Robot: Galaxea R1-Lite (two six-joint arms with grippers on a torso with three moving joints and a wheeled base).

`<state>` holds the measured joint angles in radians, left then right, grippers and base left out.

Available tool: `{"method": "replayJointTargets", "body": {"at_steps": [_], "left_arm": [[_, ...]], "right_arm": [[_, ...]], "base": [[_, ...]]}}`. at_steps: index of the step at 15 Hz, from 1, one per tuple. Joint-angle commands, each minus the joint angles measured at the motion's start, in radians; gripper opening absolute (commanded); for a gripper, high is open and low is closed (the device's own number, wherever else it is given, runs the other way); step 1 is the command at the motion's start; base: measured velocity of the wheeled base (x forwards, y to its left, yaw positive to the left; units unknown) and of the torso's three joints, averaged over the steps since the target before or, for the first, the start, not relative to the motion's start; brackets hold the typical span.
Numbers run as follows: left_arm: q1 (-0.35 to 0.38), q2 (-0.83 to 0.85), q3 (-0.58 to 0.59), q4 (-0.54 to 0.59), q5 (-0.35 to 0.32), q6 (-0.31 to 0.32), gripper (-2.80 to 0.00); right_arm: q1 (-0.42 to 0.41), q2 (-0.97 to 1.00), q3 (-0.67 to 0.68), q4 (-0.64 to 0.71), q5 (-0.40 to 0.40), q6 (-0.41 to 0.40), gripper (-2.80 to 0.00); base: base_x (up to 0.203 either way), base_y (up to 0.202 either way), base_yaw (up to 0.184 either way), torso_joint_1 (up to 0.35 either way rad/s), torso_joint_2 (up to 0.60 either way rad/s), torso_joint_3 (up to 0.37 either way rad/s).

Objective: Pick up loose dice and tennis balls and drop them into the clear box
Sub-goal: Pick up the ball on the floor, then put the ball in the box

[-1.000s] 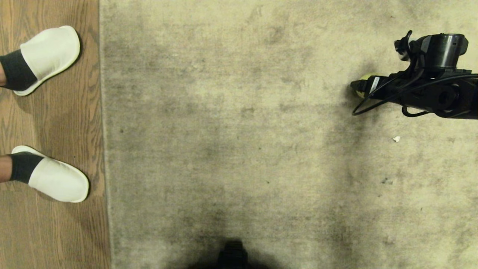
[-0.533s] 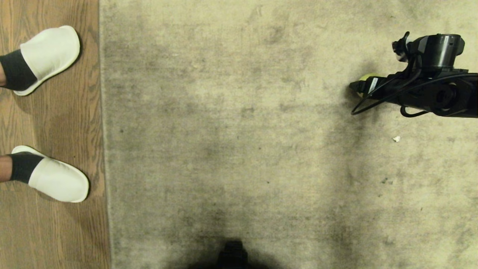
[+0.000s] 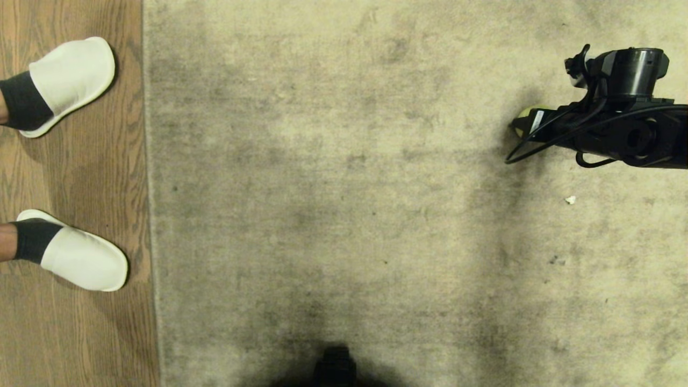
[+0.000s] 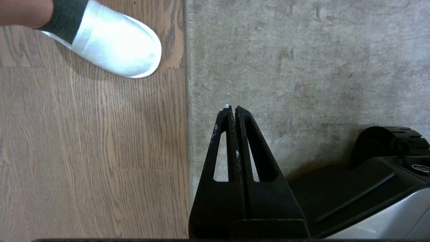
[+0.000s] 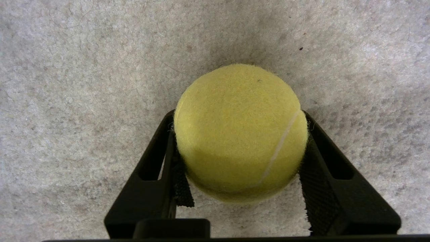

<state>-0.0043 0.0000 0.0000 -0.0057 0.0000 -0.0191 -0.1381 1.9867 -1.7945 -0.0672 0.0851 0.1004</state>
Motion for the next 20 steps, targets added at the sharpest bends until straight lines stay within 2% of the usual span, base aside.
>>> {"method": "replayJointTargets", "body": {"at_steps": [1,4,9,12,16,20], "left_arm": [[0.0,0.0,0.002,0.0,0.0,-0.001,-2.8],[-0.002,0.0,0.002,0.0,0.0,-0.001,-2.8],[0.0,0.0,0.002,0.0,0.0,-0.001,-2.8],[0.0,0.0,0.002,0.0,0.0,-0.001,-2.8],[0.0,0.0,0.002,0.0,0.0,-0.001,-2.8],[-0.002,0.0,0.002,0.0,0.0,-0.001,-2.8]], "right_arm": [[0.0,-0.006,0.001,0.001,0.001,0.001,-2.8],[-0.001,-0.043,-0.012,0.062,0.001,0.004,-2.8],[-0.037,-0.126,-0.157,0.231,-0.005,0.012,-2.8],[-0.048,-0.227,-0.133,0.277,-0.005,0.012,-2.8],[-0.05,-0.444,0.089,0.283,0.001,0.013,-2.8],[-0.05,-0.716,0.418,0.279,0.019,0.014,-2.8]], "base": [[0.0,0.0,0.0,0.0,0.0,0.0],[0.0,0.0,0.0,0.0,0.0,0.0],[0.0,0.0,0.0,0.0,0.0,0.0],[0.0,0.0,0.0,0.0,0.0,0.0],[0.0,0.0,0.0,0.0,0.0,0.0],[0.0,0.0,0.0,0.0,0.0,0.0]]}}
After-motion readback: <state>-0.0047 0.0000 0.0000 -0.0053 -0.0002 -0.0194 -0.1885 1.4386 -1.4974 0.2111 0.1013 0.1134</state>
